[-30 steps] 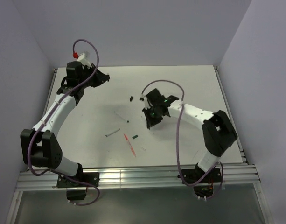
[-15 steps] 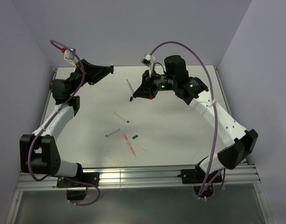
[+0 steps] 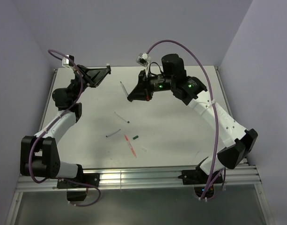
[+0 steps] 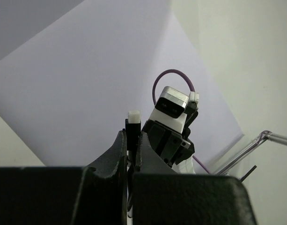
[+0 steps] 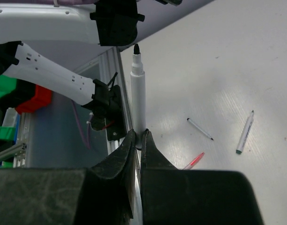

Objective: Insert the pens into the pen caps

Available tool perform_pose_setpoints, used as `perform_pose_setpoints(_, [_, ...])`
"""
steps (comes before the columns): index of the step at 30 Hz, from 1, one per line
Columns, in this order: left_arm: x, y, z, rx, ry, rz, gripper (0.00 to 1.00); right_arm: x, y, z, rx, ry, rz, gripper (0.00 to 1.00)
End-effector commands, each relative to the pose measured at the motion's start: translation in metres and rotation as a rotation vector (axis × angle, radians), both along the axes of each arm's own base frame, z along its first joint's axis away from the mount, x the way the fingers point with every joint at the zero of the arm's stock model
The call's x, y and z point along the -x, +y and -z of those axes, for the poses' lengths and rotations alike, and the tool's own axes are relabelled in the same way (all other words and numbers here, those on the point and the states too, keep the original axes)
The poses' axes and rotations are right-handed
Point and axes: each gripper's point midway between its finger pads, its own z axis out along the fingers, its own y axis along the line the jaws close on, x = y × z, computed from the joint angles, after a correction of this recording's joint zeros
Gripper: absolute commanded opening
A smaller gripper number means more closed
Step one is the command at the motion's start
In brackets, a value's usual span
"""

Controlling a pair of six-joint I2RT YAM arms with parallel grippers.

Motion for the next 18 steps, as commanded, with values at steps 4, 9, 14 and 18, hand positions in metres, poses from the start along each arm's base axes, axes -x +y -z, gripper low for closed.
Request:
perform_pose_setpoints(4, [0.04,0.012,-0.04,0.115,-0.232,-0.015,0.0,0.009,0.023,-0.025,-0.072,-0.006,-0.062,0.0])
perform_pose_setpoints(9, [0.044,0.012,-0.045,0.131,-0.224,0.003,0.0,0.006,0.037,-0.029,-0.114,0.064,-0.077,0.0])
perform_pose_setpoints(14, [0.046,0.011,-0.045,0.128,-0.221,0.012,0.0,0.002,0.043,-0.03,-0.122,0.081,-0.071,0.0])
perform_pose_setpoints(18, [0.047,0.01,-0.042,0.123,-0.219,0.019,0.0,0.002,0.043,-0.034,-0.129,0.085,-0.068,0.0])
